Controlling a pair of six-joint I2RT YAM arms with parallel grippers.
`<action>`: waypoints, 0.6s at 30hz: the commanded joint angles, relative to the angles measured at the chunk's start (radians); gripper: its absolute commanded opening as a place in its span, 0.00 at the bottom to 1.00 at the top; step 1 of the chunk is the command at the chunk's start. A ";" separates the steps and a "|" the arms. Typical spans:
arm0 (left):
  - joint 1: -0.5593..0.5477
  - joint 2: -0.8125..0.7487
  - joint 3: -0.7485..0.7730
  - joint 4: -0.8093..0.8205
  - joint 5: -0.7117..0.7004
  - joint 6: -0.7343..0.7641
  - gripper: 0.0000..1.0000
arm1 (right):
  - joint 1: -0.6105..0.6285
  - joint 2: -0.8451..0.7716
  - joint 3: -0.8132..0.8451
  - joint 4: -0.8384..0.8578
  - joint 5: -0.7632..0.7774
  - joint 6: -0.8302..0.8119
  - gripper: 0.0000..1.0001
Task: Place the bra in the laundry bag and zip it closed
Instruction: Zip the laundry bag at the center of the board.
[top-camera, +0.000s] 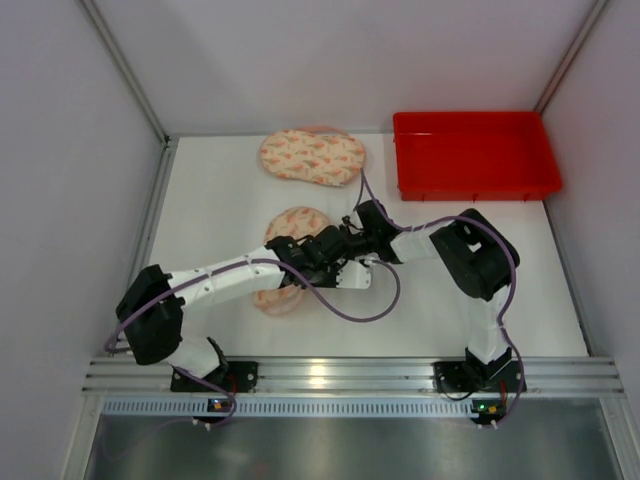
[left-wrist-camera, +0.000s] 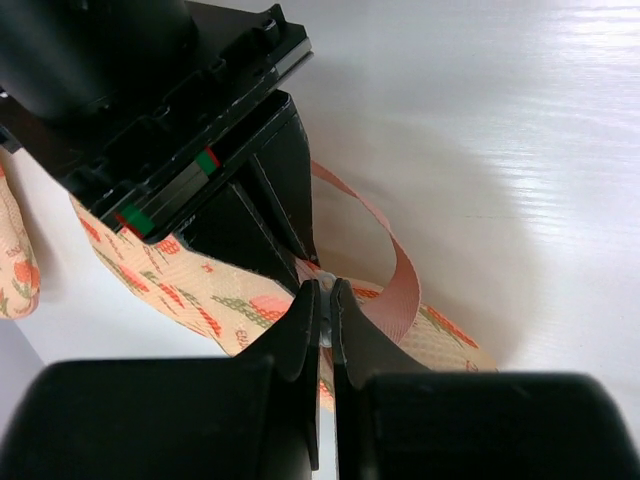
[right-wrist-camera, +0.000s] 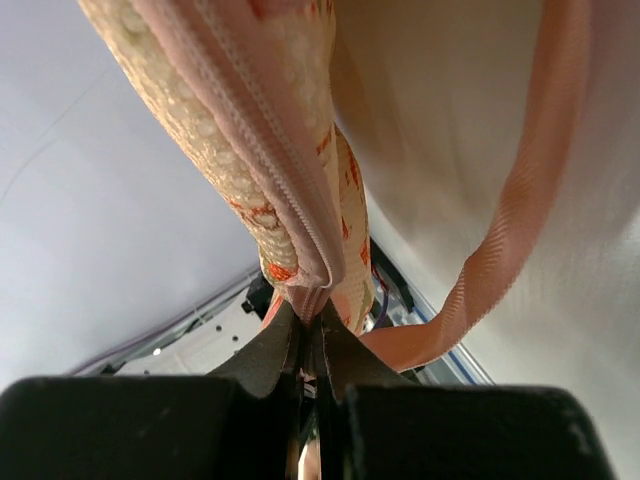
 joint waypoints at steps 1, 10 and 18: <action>-0.006 -0.102 -0.045 -0.101 0.118 -0.032 0.00 | -0.030 0.018 0.051 -0.004 0.021 -0.034 0.00; -0.015 -0.240 -0.130 -0.147 0.287 -0.068 0.00 | -0.056 0.036 0.073 -0.027 0.024 -0.071 0.00; -0.020 -0.314 -0.183 -0.181 0.365 -0.075 0.00 | -0.067 0.047 0.091 -0.050 0.025 -0.103 0.00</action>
